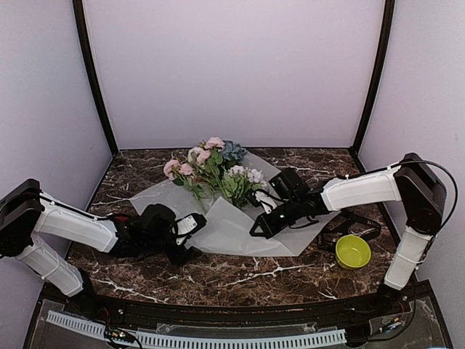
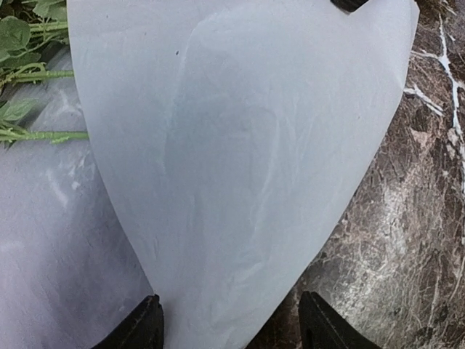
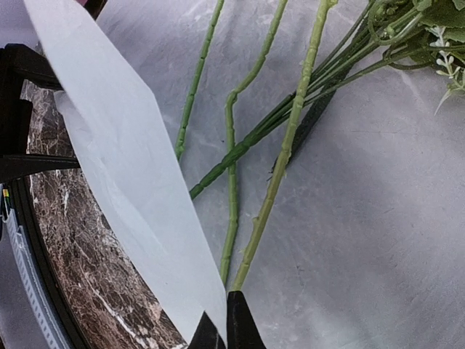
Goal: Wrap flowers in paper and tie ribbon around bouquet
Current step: Fold the bottom corner of the flattened wrapping paper at the center of the board.
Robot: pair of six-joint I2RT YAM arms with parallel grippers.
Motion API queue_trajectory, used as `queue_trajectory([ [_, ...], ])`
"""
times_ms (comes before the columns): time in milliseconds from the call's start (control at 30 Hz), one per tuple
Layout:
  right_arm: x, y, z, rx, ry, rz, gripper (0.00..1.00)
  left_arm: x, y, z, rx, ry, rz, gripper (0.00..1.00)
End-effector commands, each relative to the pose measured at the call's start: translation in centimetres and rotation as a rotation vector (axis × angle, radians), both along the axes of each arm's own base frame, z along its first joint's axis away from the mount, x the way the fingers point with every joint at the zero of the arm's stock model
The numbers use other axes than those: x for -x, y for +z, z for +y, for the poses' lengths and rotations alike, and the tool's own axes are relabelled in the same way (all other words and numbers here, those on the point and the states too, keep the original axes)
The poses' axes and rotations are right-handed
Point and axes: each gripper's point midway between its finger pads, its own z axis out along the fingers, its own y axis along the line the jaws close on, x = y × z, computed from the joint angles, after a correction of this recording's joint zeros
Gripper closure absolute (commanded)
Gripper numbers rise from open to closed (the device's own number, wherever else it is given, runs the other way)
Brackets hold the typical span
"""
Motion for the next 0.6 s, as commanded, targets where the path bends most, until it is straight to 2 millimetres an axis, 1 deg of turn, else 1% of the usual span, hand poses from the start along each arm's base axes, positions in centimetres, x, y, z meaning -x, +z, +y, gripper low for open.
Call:
queue_trajectory([
  [0, -1.3, -0.1, -0.4, 0.05, -0.028, -0.031, 1.0, -1.0, -0.5, 0.9, -0.043, 0.076, 0.007, 0.35],
  [133, -1.8, 0.2, 0.2, 0.04, -0.032, -0.032, 1.0, -1.7, -0.4, 1.4, -0.052, 0.123, -0.005, 0.35],
  [167, -1.9, 0.3, 0.4, 0.037, -0.032, -0.03, 1.0, -1.7, -0.1, 1.4, -0.042, 0.116, -0.008, 0.35],
  [200, -2.0, 0.3, 0.5, 0.038, -0.033, -0.028, 1.0, -1.3, 0.4, 0.9, -0.014, 0.082, -0.004, 0.35],
  [300, -2.5, 0.3, 0.3, 0.057, -0.054, -0.039, 1.0, 0.1, 2.5, -0.3, 0.048, -0.033, -0.022, 0.35],
  [400, -3.0, 0.2, 0.3, 0.071, -0.078, -0.044, 1.0, -0.6, 4.6, 0.3, 0.055, -0.018, -0.111, 0.35],
  [467, -3.0, -0.1, 0.4, 0.071, -0.083, -0.03, 1.0, -1.1, 6.3, 0.5, 0.064, -0.014, -0.171, 0.34],
  [533, -2.8, -0.8, 0.2, 0.092, -0.087, -0.015, 1.0, -1.3, 8.4, 0.4, 0.088, -0.022, -0.227, 0.34],
  [567, -3.4, 0.0, 0.7, 0.083, -0.09, -0.032, 1.0, -1.3, 9.2, 0.2, 0.098, -0.035, -0.251, 0.33],
])
